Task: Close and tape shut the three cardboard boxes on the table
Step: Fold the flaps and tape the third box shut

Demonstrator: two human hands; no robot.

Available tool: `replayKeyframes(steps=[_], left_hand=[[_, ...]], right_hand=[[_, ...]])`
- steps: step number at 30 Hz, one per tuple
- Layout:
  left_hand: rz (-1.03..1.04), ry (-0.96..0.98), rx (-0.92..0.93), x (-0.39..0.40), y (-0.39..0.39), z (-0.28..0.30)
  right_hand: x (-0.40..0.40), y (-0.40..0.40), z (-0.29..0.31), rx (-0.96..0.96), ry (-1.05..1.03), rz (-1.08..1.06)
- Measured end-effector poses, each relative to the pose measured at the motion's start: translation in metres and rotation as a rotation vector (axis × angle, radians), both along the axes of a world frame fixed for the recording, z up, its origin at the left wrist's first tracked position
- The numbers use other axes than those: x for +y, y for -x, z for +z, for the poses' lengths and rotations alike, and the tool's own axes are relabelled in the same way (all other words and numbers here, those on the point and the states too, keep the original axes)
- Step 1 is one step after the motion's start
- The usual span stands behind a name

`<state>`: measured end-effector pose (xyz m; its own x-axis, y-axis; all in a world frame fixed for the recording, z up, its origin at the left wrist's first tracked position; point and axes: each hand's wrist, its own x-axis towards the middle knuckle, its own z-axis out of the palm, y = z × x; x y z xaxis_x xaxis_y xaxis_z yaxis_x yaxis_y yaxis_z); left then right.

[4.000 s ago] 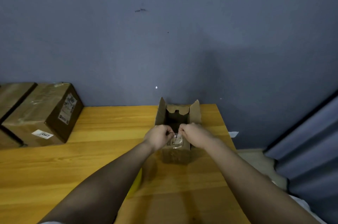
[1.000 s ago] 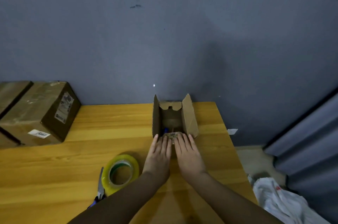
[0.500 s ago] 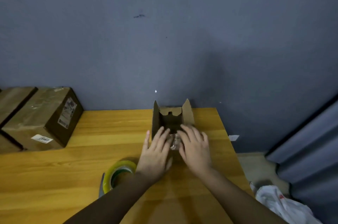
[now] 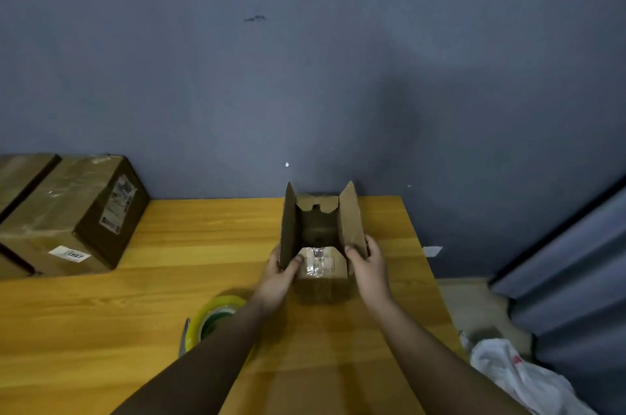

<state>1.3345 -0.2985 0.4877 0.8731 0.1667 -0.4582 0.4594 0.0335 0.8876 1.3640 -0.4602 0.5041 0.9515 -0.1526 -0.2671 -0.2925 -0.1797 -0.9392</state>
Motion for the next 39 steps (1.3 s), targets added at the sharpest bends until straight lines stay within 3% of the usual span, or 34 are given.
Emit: replayKeyframes(steps=[6,8,13,20,26,29,33,39], left_hand=[[0.057,-0.046,-0.025,-0.017,0.001,-0.005],[0.068,-0.074,-0.029,-0.019,0.001,-0.01],[0.083,-0.11,-0.028,-0.022,-0.004,-0.017],[0.103,-0.08,-0.023,-0.022,-0.008,-0.024],[0.054,-0.148,-0.08,-0.029,-0.001,-0.028],[0.008,-0.265,-0.134,-0.024,0.008,-0.025],[-0.17,-0.558,-0.304,-0.013,0.014,-0.021],[-0.373,-0.752,-0.357,-0.004,0.01,-0.015]], right_hand=[[0.005,0.004,-0.005,-0.067,0.171,0.024],[0.003,0.008,-0.008,-0.078,0.112,0.006],[0.003,0.016,-0.019,0.015,-0.269,-0.103],[0.016,0.008,-0.036,0.219,-0.161,-0.022],[0.017,0.008,-0.031,0.117,-0.155,0.038],[0.017,0.021,-0.033,0.028,0.054,0.13],[0.012,0.029,-0.036,-0.093,0.433,0.366],[0.007,0.024,-0.028,-0.115,0.664,0.506]])
